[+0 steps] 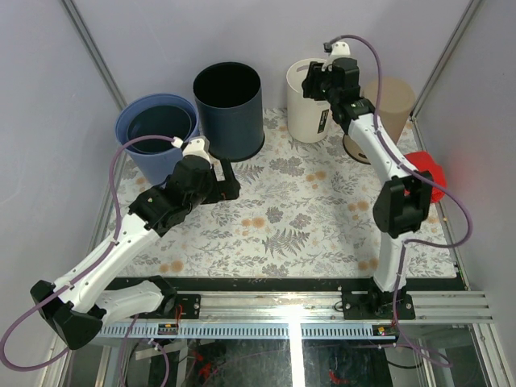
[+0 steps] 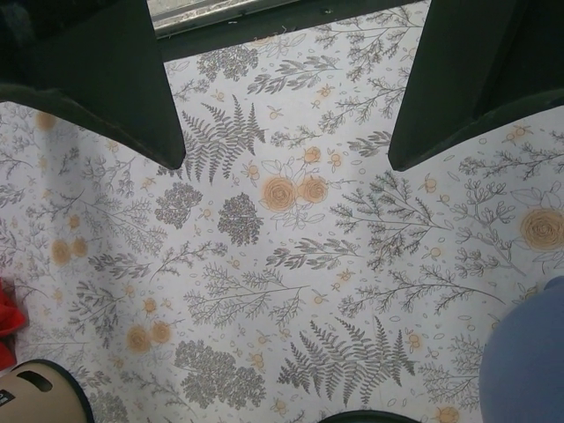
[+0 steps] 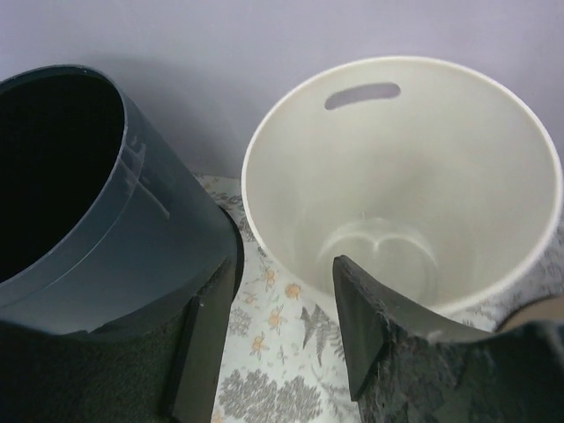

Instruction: Turn the large container upside down

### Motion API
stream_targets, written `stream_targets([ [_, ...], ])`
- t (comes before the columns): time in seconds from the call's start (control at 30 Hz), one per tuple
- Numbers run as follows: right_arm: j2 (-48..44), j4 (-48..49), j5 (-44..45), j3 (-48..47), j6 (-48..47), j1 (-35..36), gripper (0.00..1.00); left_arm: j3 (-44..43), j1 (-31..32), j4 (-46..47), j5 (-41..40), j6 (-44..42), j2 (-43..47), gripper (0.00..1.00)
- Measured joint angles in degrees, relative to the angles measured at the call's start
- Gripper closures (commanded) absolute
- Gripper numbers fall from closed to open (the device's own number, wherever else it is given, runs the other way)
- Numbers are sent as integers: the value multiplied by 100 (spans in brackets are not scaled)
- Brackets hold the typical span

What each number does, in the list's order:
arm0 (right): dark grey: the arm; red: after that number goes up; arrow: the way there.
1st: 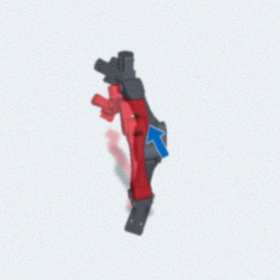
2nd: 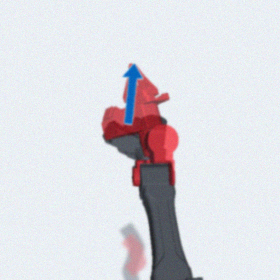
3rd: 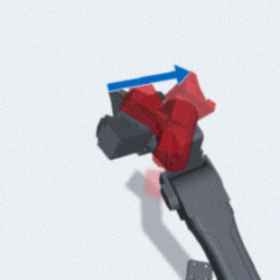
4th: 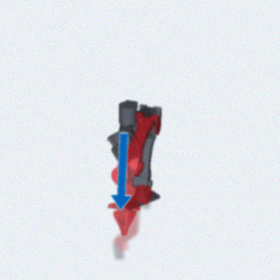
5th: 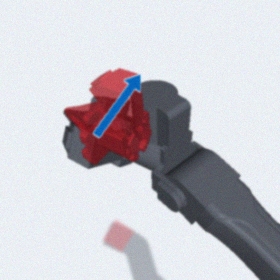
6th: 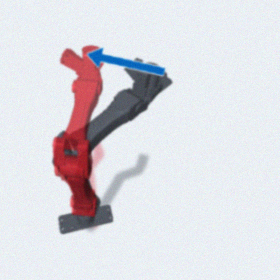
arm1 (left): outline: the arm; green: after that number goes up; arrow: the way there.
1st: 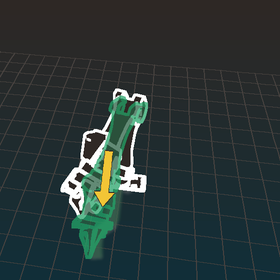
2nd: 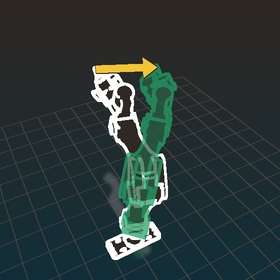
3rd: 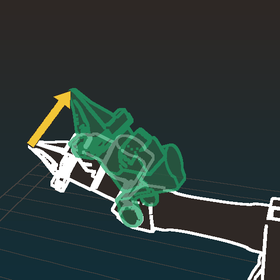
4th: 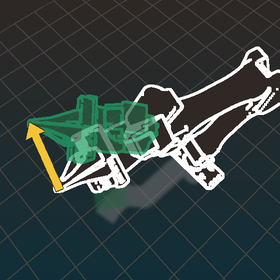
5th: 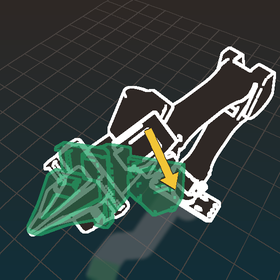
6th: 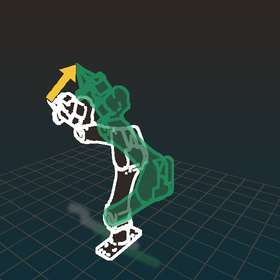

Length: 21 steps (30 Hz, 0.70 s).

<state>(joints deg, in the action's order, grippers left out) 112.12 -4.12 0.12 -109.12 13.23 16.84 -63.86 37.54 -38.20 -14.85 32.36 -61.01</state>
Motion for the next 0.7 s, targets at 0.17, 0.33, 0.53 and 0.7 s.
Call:
stream_targets([
  [0.17,866,-229,-317,-1058,-433,0,44,-4,2,-216,-9,2,7,0],
  [0.33,1333,-369,-570,-1429,-723,0,43,-9,2,-378,-61,24,101,0],
  [0.53,1950,-575,-883,-2188,-929,0,43,-17,2,-597,-151,76,264,0],
  [0.7,2050,-638,-1130,-2229,-1021,0,50,-17,0,-673,-229,142,352,0],
])
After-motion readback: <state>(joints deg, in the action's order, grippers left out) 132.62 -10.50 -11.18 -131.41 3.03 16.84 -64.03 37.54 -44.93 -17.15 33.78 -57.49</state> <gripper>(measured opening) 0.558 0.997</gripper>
